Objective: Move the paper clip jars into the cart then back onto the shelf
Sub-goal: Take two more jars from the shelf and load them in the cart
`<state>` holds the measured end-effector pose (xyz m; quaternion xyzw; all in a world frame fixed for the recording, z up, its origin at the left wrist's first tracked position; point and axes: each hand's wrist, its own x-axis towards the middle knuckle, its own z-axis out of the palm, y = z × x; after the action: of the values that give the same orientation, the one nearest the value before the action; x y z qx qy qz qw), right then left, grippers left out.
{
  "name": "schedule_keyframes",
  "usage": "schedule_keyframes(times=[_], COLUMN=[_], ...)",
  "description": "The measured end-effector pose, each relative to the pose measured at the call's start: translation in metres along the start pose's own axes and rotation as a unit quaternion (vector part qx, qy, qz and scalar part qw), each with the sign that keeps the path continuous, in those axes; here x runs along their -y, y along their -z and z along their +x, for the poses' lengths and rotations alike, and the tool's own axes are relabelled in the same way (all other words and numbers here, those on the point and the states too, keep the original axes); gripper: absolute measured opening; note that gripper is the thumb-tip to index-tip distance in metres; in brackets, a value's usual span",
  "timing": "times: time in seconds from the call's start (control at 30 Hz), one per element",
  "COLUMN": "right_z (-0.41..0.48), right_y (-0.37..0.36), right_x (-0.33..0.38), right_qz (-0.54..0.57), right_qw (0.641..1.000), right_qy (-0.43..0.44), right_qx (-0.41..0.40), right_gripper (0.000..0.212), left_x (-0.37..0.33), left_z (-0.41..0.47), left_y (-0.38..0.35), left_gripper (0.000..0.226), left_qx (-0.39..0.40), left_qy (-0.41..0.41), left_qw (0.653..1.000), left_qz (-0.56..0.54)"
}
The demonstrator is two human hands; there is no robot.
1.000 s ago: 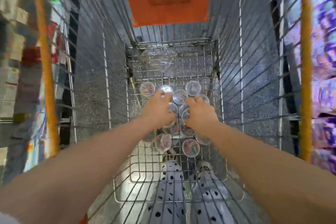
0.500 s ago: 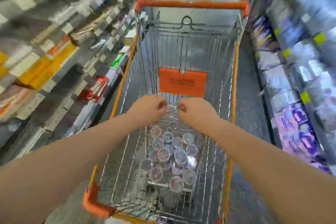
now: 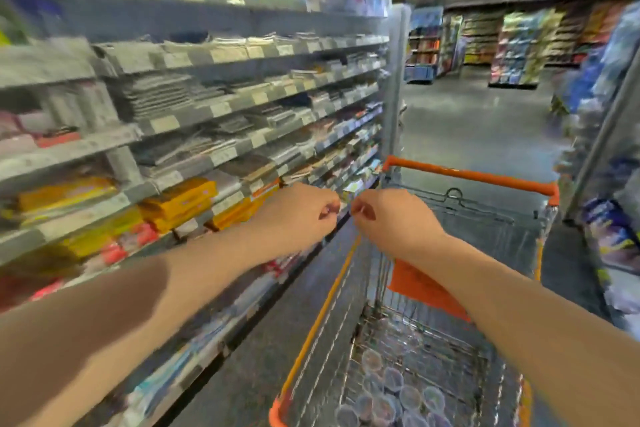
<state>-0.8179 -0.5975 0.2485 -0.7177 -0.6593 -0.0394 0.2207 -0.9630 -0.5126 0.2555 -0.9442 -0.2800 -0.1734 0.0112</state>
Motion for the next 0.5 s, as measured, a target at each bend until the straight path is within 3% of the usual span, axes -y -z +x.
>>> schedule_keyframes(times=[0.3, 0.5], right_z=[0.082, 0.127], right_y=[-0.003, -0.026], right_x=[0.224, 0.383], right_qz=[0.062, 0.115], right_qw=[0.974, 0.949], right_qy=[0.208, 0.284], right_qx=[-0.060, -0.071], right_gripper=[0.019, 0.015], left_x=[0.137, 0.233], left_z=[-0.135, -0.235], left_y=[0.149, 0.245], left_gripper=[0.016, 0.021], left_qx=[-0.088, -0.106], left_qy=[0.111, 0.206], left_qw=[0.982, 0.949], left_qz=[0.127, 0.214])
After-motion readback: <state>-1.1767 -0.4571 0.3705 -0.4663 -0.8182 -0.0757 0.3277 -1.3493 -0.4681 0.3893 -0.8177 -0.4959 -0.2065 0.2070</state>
